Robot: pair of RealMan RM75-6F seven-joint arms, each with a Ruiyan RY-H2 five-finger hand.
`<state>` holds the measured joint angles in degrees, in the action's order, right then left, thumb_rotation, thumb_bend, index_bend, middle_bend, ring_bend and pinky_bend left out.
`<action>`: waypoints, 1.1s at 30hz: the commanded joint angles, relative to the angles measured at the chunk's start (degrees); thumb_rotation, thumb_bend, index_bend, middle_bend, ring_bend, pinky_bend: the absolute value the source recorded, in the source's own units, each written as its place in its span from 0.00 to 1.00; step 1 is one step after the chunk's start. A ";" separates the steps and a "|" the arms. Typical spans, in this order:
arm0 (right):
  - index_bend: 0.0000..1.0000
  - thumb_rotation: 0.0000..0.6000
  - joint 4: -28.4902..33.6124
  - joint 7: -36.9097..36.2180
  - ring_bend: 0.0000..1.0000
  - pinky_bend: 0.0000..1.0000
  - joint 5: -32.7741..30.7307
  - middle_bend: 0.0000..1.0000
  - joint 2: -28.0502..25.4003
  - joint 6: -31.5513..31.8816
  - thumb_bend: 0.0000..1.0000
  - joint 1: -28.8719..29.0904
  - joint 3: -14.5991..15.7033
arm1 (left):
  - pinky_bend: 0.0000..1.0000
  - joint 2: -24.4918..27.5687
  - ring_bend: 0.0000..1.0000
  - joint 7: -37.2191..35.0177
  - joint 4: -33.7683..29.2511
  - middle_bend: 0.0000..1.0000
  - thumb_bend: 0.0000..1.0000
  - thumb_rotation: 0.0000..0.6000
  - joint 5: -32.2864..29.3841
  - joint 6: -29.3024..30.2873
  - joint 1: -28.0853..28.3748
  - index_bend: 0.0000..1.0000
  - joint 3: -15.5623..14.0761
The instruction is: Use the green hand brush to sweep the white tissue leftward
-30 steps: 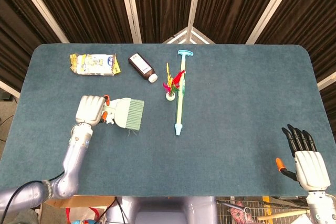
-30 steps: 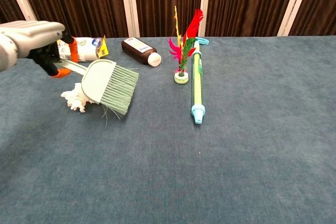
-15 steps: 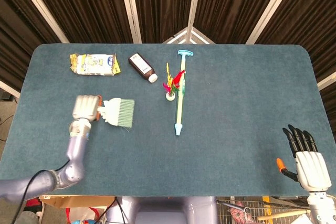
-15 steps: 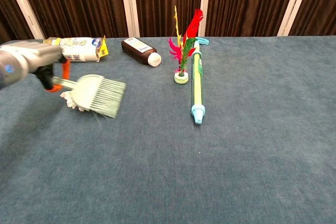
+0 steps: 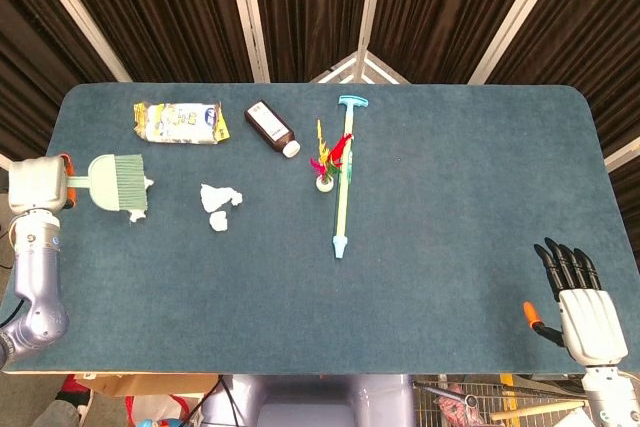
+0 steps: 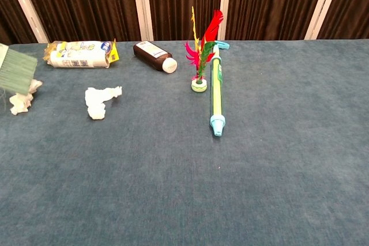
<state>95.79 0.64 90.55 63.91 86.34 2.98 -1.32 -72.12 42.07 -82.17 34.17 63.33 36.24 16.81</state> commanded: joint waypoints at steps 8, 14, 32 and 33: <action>0.00 1.00 -0.19 -0.32 0.00 0.00 -0.36 0.00 -0.10 0.07 0.38 -0.06 -0.16 | 1.00 -8.57 1.00 -6.54 -5.94 1.00 0.73 1.00 9.39 0.50 4.58 0.79 1.29; 0.00 1.00 -0.25 -0.81 0.00 0.00 -0.68 0.00 -0.29 0.02 0.38 -0.09 -0.26 | 1.00 -17.22 1.00 -0.72 -3.06 1.00 0.73 1.00 7.82 0.59 9.62 0.79 0.09; 0.00 1.00 -0.19 -0.09 0.00 0.00 -0.02 0.00 -0.33 0.89 0.38 -0.67 0.12 | 1.00 -12.37 1.00 7.38 4.00 1.00 0.74 1.00 -5.94 1.45 7.56 0.79 -2.37; 0.00 1.00 -0.16 0.03 0.00 0.00 0.04 0.00 -0.29 0.89 0.38 -0.68 0.16 | 1.00 -11.02 1.00 6.86 3.78 1.00 0.74 1.00 -5.94 1.28 6.87 0.79 -2.56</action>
<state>95.61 0.64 90.55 63.59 87.21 2.32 -1.19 -86.48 50.21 -78.04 29.01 64.48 45.26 14.74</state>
